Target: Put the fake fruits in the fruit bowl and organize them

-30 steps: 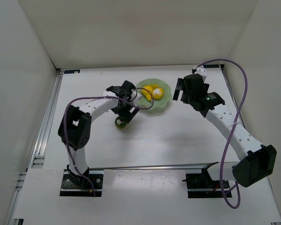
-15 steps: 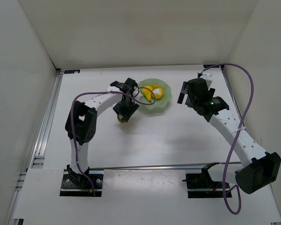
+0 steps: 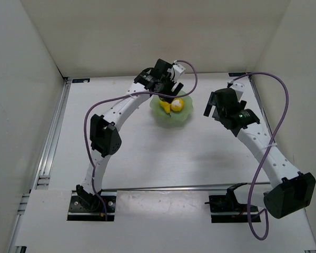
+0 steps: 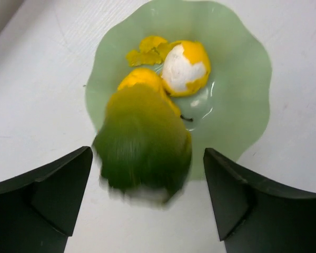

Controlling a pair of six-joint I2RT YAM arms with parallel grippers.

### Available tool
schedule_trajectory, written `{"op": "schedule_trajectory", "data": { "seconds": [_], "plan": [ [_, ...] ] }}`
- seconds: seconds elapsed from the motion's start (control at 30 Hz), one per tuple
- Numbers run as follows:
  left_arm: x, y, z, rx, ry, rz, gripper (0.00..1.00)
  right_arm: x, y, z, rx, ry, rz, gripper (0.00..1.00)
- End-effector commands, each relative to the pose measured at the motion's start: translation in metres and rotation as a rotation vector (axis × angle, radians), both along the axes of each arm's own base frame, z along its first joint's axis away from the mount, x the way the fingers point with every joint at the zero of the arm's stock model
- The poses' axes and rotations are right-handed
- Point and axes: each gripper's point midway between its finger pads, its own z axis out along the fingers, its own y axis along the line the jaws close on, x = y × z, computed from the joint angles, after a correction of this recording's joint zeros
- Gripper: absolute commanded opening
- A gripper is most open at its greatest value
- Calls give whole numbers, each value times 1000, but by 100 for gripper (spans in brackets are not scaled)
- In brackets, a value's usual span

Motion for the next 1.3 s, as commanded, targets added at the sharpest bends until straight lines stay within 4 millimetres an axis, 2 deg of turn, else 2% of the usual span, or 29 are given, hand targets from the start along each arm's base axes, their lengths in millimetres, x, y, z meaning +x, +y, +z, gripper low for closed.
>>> {"op": "schedule_trajectory", "data": {
  "seconds": [0.0,0.03,0.1,0.13,0.2,0.23,0.3,0.33,0.37,0.4,0.43,0.47,0.5,0.53,0.57,0.6,0.63,0.67,0.7,0.73,0.8,0.83,0.87,0.9,0.93,1.0,1.07,1.17,1.27],
  "plan": [
    [9,-20,8,-14,-60,-17,100,0,-14,15,5,-61,-47,100],
    [12,-18,10,-7,-78,1,100,-1,-14,15,-2,-59,-42,100],
    [10,-19,30,1,-145,31,100,-2,-15,19,3,-70,-42,100],
    [9,-15,53,-20,-188,48,100,-5,-19,17,-1,-63,-51,100],
    [9,-1,73,-16,-232,103,100,-6,-20,19,3,-72,-51,100],
    [4,8,100,-37,-276,124,100,-7,-18,22,20,-80,-50,100],
    [4,38,111,8,-307,180,100,-11,-20,20,27,-76,-57,100],
    [-3,55,133,-13,-334,202,100,-14,-20,21,37,-84,-62,100],
    [3,85,137,-1,-340,260,100,-18,-22,17,32,-73,-62,100],
    [1,107,119,49,-306,299,100,-20,-23,23,41,-93,-62,100],
    [-6,133,132,47,-324,341,100,-25,-24,19,44,-83,-68,100],
    [-2,174,128,79,-313,426,100,-29,-26,14,38,-69,-68,100],
    [-10,199,100,125,-246,465,100,-34,-29,20,47,-89,-80,100],
    [-20,225,104,125,-239,515,100,-38,-32,17,46,-85,-95,100],
    [-28,247,92,146,-198,547,100,-42,-34,16,45,-83,-96,100],
    [-39,285,64,177,-111,620,100,-49,-37,14,45,-83,-96,100],
    [-54,302,50,191,-51,655,100,-52,-40,14,50,-92,-111,100],
    [-69,319,46,188,-28,681,100,-57,-41,11,55,-88,-116,100],
    [-84,344,34,209,16,738,100,-64,-44,12,58,-95,-116,100],
    [-108,360,2,261,95,791,100,-69,-47,7,54,-87,-128,100],
    [-143,381,-9,292,118,851,100,-82,-53,3,59,-78,-148,100],
    [-173,396,-38,328,199,894,100,-87,-55,0,54,-68,-149,100],
    [-188,402,-45,332,215,914,100,-92,-59,-6,50,-56,-165,100],
    [-202,407,-40,316,187,942,100,-97,-61,-7,61,-62,-172,100],
    [-222,415,-54,334,227,962,100,-104,-63,-13,52,-44,-172,100],
    [-241,422,-53,317,197,1003,100,-112,-66,-22,63,-37,-185,100],
    [-259,428,-62,323,212,1033,100,-117,-66,-25,73,-42,-179,100],
    [-274,430,-61,313,190,1057,100,-120,-63,-36,95,-21,-178,100],
    [-282,430,-54,297,167,1077,100,-120,-60,-36,121,-22,-186,100]
  ]
}}
